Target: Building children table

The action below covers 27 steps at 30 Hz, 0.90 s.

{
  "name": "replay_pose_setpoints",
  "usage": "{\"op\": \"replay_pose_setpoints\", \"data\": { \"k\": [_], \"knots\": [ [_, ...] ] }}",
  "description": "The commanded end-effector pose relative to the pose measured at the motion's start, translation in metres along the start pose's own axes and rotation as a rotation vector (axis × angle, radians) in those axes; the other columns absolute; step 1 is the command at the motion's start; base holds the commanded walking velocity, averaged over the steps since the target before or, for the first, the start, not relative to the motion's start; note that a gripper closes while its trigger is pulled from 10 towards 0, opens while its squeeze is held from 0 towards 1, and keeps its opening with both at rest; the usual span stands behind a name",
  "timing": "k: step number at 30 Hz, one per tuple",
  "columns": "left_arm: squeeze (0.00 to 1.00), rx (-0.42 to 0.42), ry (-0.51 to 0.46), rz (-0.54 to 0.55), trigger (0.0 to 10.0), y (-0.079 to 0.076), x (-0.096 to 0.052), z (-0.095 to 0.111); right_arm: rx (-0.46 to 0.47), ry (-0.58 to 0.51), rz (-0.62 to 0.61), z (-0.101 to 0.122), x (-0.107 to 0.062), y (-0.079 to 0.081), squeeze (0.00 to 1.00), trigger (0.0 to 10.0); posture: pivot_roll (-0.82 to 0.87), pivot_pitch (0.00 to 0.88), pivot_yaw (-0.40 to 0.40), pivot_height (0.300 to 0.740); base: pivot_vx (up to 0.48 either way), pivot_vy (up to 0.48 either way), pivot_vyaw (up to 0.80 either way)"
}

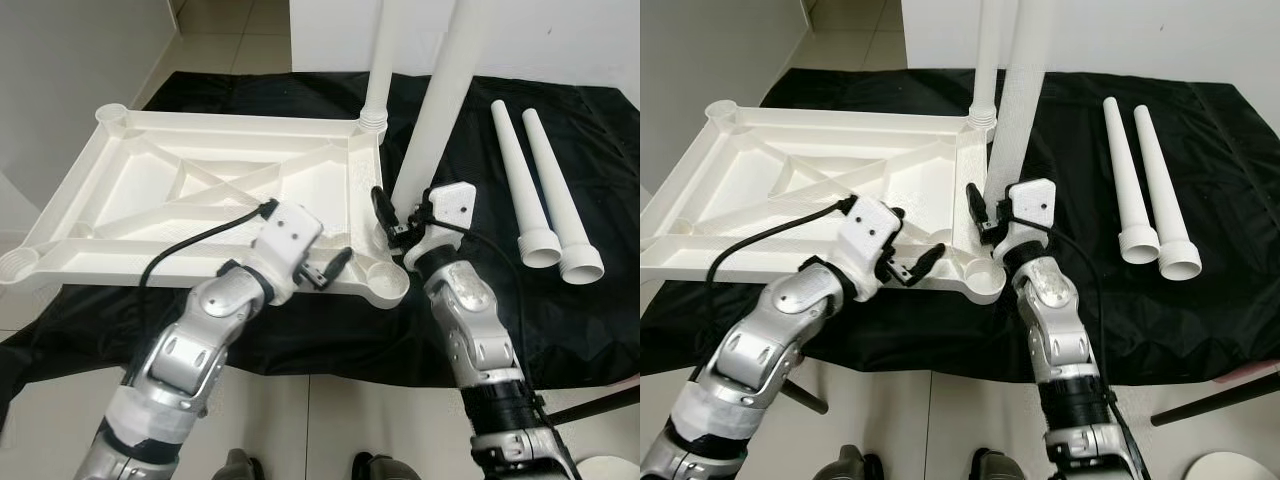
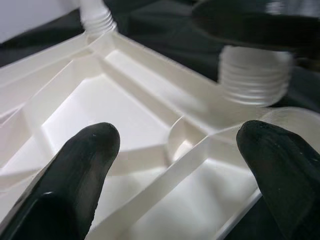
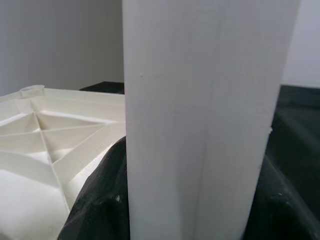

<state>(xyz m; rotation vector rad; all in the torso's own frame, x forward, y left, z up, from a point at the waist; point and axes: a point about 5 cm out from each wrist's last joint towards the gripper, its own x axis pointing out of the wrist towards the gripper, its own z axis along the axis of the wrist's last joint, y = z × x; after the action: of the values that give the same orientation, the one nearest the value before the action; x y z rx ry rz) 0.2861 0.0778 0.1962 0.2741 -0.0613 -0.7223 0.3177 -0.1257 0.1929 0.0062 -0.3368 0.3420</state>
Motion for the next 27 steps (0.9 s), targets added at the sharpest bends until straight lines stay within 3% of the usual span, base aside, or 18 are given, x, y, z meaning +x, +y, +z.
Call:
{"op": "replay_pose_setpoints", "data": {
  "k": [1,13,27],
  "knots": [
    [0.0,0.011,0.022,0.032,10.0,0.001,-0.006,-0.004,0.015,-0.033,0.035,0.005,-0.004,0.007,0.0,10.0,-0.02,0.14,0.013,0.74,0.0,0.0,0.0],
    [0.0,0.011,0.005,0.001,10.0,-0.003,-0.022,-0.014,0.096,-0.036,0.076,-0.003,-0.03,0.015,0.0,10.0,-0.03,0.143,0.003,0.74,0.0,0.0,0.0],
    [0.0,-0.015,-0.022,-0.057,10.0,-0.015,-0.031,-0.012,0.031,0.034,0.122,-0.016,-0.047,0.005,0.0,10.0,-0.03,0.142,-0.003,0.74,0.0,0.0,0.0]
  ]
}}
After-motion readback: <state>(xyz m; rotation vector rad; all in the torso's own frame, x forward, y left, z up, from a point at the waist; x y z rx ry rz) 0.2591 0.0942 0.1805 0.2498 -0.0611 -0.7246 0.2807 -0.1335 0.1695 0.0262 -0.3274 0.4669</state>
